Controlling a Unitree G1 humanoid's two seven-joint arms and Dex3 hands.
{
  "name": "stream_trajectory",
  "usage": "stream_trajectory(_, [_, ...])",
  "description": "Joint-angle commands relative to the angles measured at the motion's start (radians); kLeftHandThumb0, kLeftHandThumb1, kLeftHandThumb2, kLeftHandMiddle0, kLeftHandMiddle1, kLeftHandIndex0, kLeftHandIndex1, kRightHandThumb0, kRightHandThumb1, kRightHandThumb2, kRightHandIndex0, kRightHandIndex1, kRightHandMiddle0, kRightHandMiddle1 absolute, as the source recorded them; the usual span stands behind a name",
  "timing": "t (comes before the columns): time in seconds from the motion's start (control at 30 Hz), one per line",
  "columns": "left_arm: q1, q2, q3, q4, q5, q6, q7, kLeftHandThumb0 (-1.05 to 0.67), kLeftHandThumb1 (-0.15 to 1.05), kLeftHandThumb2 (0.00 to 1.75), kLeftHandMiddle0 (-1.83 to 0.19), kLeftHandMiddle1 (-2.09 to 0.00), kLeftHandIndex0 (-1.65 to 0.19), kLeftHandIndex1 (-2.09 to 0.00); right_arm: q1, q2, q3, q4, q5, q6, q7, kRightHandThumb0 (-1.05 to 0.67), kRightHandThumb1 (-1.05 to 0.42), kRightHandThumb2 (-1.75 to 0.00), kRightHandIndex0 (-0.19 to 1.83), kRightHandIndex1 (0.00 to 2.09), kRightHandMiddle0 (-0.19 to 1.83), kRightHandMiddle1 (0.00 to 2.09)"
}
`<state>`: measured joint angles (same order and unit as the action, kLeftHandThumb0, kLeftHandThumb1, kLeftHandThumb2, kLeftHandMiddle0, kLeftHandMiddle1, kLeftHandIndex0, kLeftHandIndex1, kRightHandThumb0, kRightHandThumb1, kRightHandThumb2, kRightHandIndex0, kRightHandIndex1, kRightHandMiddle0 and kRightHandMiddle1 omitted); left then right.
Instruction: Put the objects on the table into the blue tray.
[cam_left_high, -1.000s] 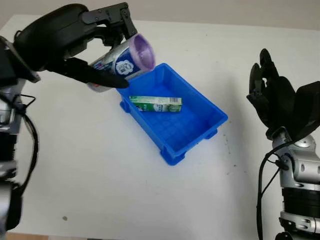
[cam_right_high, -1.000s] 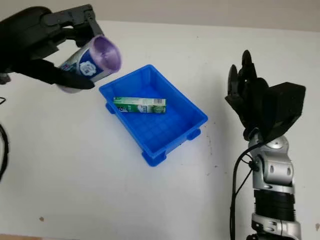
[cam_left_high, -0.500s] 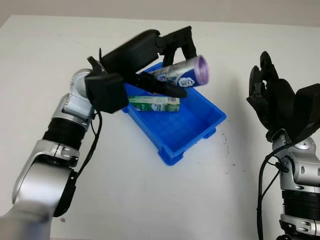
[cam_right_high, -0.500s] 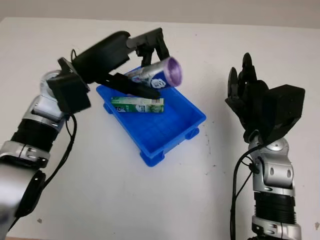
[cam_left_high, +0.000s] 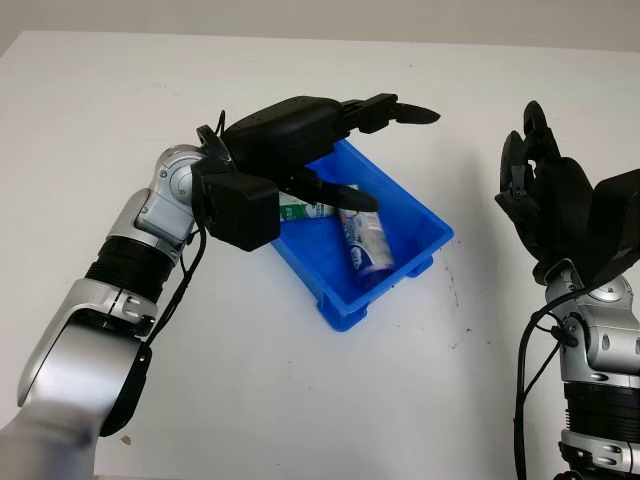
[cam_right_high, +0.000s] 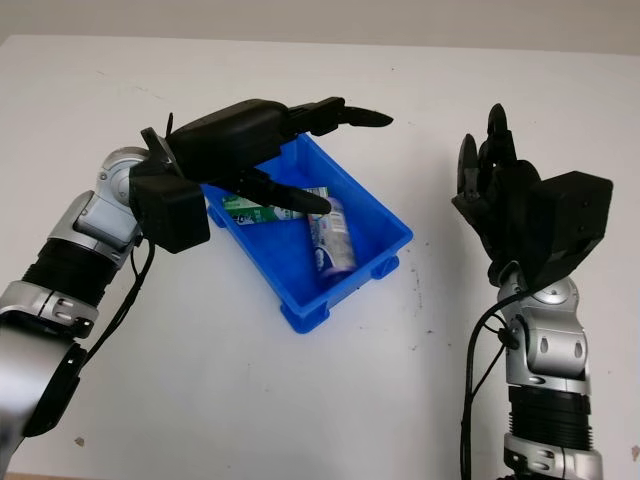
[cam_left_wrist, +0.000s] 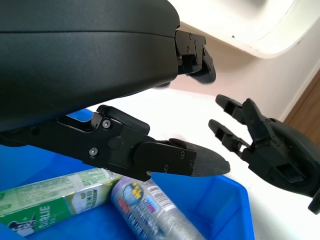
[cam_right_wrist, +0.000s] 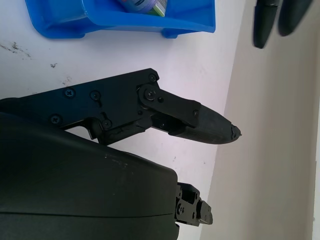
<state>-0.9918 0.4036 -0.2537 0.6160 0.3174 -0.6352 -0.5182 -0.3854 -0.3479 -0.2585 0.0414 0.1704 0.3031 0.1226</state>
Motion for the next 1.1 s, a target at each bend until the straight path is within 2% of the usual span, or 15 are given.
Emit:
stream_trajectory(0.0, [0.008, 0.012, 0.018, -0.021, -0.030, 0.030, -0.018, -0.75, 1.05, 0.31, 0.11, -0.03, 0.18, -0.20, 0.003, 0.001, -0.004, -0.001, -0.002, -0.011, -0.001, -0.68, -1.05, -0.71, -0.19, 0.00, -0.19, 0.00])
stream_trajectory(0.1, [0.013, 0.013, 0.047, -0.013, -0.088, 0.074, -0.035, -0.76, 1.05, 0.37, 0.18, -0.02, 0.19, -0.08, -0.003, -0.002, -0.006, 0.007, 0.002, -0.015, 0.004, -0.68, -1.05, -0.71, -0.19, 0.00, -0.19, 0.00])
stream_trajectory(0.23, [0.030, 0.009, 0.113, 0.038, -0.136, 0.142, 0.035, -0.77, 1.05, 0.47, 0.17, -0.04, 0.17, -0.04, -0.015, 0.005, -0.008, 0.011, 0.005, -0.019, -0.003, -0.68, -1.05, -0.71, -0.19, 0.00, -0.19, 0.00])
stream_trajectory(0.4, [0.042, -0.034, 0.223, 0.165, -0.225, 0.209, 0.171, -0.72, 1.05, 0.58, 0.13, -0.06, 0.13, -0.06, -0.031, 0.006, -0.002, 0.031, 0.006, -0.038, 0.005, -0.67, -1.05, -0.71, -0.19, 0.00, -0.19, 0.00])
stream_trajectory(0.53, [0.063, -0.049, 0.334, 0.305, -0.321, 0.247, 0.264, -0.68, 1.05, 0.62, 0.18, -0.03, 0.18, -0.04, -0.048, 0.017, -0.002, 0.045, 0.008, -0.055, 0.000, -0.70, -1.05, -0.70, -0.19, 0.00, -0.19, 0.00])
stream_trajectory(0.77, [0.078, -0.013, 0.399, 0.461, -0.368, 0.277, 0.260, -0.78, 1.05, 0.59, 0.19, 0.00, 0.19, 0.00, -0.072, 0.013, 0.001, 0.068, 0.004, -0.069, 0.006, -0.71, -1.05, -0.73, -0.19, 0.00, -0.19, 0.00])
stream_trajectory(0.87, [0.103, -0.017, 0.436, 0.465, -0.412, 0.291, 0.228, -0.76, 1.05, 0.60, 0.19, 0.00, 0.19, 0.00, -0.080, 0.016, -0.001, 0.087, 0.011, -0.086, 0.016, -0.70, -1.05, -0.73, -0.19, 0.00, -0.19, 0.00])
stream_trajectory(1.07, [0.147, -0.042, 0.455, 0.452, -0.430, 0.287, 0.242, -0.77, 1.05, 0.62, 0.19, 0.00, 0.19, 0.00, -0.081, 0.024, -0.005, 0.098, 0.016, -0.098, 0.014, -0.70, -1.05, -0.74, -0.19, 0.00, -0.19, 0.00])
